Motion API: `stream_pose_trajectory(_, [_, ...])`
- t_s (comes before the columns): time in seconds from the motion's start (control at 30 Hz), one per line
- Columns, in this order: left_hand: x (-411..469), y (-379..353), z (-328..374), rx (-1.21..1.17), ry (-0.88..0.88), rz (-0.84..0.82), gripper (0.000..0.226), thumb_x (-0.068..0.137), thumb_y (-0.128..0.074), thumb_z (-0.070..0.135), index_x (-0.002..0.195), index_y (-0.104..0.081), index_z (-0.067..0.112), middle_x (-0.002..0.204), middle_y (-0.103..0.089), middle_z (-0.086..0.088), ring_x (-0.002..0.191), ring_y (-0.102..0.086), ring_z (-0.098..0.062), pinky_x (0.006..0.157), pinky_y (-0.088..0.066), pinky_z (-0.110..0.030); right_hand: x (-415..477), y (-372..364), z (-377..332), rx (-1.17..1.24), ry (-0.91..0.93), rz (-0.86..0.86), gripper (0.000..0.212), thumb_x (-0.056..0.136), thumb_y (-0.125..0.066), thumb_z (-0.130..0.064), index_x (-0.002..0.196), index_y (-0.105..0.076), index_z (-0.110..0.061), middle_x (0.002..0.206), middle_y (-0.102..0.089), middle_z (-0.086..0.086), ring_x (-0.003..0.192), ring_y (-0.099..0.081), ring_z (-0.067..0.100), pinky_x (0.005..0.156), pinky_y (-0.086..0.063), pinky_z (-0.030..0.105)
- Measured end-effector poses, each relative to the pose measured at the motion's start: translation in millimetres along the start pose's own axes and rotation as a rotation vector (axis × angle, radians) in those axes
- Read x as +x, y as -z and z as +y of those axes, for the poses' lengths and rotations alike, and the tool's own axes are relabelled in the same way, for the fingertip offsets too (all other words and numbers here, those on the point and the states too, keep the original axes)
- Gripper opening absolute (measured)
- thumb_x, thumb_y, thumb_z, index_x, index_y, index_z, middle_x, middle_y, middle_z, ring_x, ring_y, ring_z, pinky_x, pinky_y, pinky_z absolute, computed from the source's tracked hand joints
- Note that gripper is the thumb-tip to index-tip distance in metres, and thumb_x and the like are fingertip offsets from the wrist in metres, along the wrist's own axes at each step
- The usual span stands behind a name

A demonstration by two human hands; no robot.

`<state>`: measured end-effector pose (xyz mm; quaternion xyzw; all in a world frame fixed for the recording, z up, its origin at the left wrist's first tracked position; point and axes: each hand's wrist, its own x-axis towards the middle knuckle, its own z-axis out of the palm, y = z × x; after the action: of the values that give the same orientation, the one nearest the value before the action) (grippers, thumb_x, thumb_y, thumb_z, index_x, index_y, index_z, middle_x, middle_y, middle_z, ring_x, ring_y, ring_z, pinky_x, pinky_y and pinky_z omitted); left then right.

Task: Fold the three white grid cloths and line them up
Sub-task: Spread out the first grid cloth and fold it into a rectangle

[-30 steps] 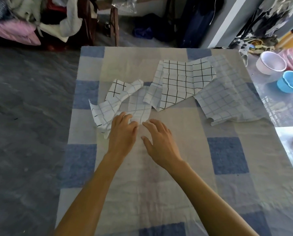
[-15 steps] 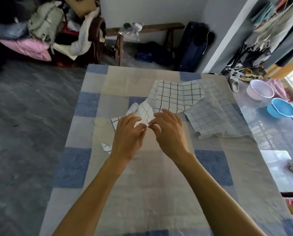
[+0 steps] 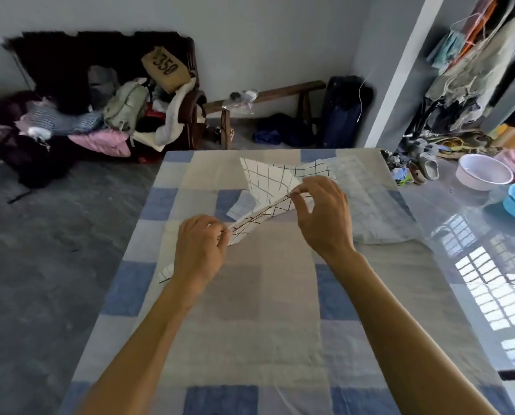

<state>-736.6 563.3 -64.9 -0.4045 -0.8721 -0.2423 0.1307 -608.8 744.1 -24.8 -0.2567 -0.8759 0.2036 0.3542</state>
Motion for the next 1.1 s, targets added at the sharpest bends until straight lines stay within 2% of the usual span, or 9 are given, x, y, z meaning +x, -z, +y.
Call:
stream_pose_trajectory(0.1, [3, 9, 34, -0.017, -0.055, -0.005, 0.017, 0.081, -0.072, 0.021, 0.093, -0.069, 0.009, 0.091, -0.067, -0.007, 0.087, -0.061, -0.027, 0.079, -0.043, -0.037, -7, 24, 8, -0.009, 0.004, -0.015, 0.01, 0.091, -0.061, -0.027, 0.094, -0.065, -0.017, 0.111, -0.061, 0.0, 0.109, -0.052, 0.017, 0.097, -0.04, 0.035])
stream_pose_trajectory(0.27, [19, 23, 106, -0.103, -0.204, 0.019, 0.035, 0.087, -0.063, 0.038, 0.113, -0.065, 0.014, 0.112, -0.067, -0.006, 0.103, -0.06, -0.023, 0.094, -0.043, -0.039, -15, 53, 2, -0.031, 0.059, -0.055, 0.015, 0.09, -0.063, -0.029, 0.097, -0.069, -0.018, 0.123, -0.059, 0.004, 0.121, -0.048, 0.021, 0.105, -0.035, 0.041])
stream_pose_trajectory(0.37, [26, 35, 130, -0.103, -0.263, 0.006, 0.042, 0.088, -0.052, 0.044, 0.112, -0.066, 0.013, 0.11, -0.069, -0.007, 0.1, -0.063, -0.024, 0.092, -0.049, -0.042, -13, 68, 0, -0.039, 0.079, -0.081, 0.018, 0.089, -0.065, -0.03, 0.102, -0.069, -0.019, 0.129, -0.057, 0.003, 0.125, -0.045, 0.021, 0.108, -0.03, 0.038])
stream_pose_trajectory(0.43, [29, 40, 133, -0.084, -0.302, 0.011, 0.04, 0.087, -0.052, 0.042, 0.108, -0.068, 0.012, 0.105, -0.07, -0.008, 0.094, -0.065, -0.024, 0.088, -0.052, -0.042, -13, 74, -1, -0.049, 0.093, -0.08, 0.018, 0.088, -0.065, -0.03, 0.103, -0.069, -0.02, 0.13, -0.056, 0.002, 0.126, -0.044, 0.02, 0.11, -0.03, 0.041])
stream_pose_trajectory(0.53, [29, 47, 131, -0.116, -0.332, 0.073, 0.033, 0.088, -0.055, 0.036, 0.1, -0.069, 0.009, 0.099, -0.07, -0.008, 0.091, -0.064, -0.024, 0.087, -0.05, -0.04, -13, 78, -5, -0.063, 0.132, -0.103, 0.02, 0.089, -0.063, -0.036, 0.104, -0.067, -0.022, 0.133, -0.054, 0.0, 0.128, -0.04, 0.018, 0.11, -0.027, 0.039])
stream_pose_trajectory(0.77, [26, 71, 101, -0.105, -0.427, 0.199, 0.027, 0.092, -0.054, 0.03, 0.098, -0.068, 0.008, 0.104, -0.064, -0.013, 0.097, -0.059, -0.027, 0.086, -0.047, -0.038, -10, 66, -16, -0.136, 0.179, -0.246, 0.032, 0.092, -0.057, -0.043, 0.115, -0.065, -0.023, 0.141, -0.047, -0.003, 0.14, -0.023, 0.018, 0.113, -0.011, 0.035])
stream_pose_trajectory(0.93, [22, 86, 48, -0.056, -0.351, 0.275, 0.028, 0.09, -0.053, 0.03, 0.092, -0.068, 0.006, 0.106, -0.062, -0.015, 0.097, -0.058, -0.03, 0.086, -0.047, -0.041, -7, 52, -16, -0.186, 0.161, -0.27, 0.028, 0.091, -0.057, -0.045, 0.101, -0.071, -0.023, 0.126, -0.057, -0.005, 0.129, -0.034, 0.014, 0.108, -0.011, 0.032])
stream_pose_trajectory(1.1, [10, 91, 9, -0.006, -0.314, 0.382, 0.031, 0.091, -0.054, 0.031, 0.09, -0.07, 0.005, 0.103, -0.063, -0.014, 0.095, -0.056, -0.026, 0.088, -0.04, -0.033, -6, 35, -6, -0.217, 0.122, -0.294, 0.023, 0.086, -0.062, -0.047, 0.091, -0.07, -0.026, 0.11, -0.063, -0.01, 0.117, -0.045, 0.012, 0.11, -0.022, 0.04])
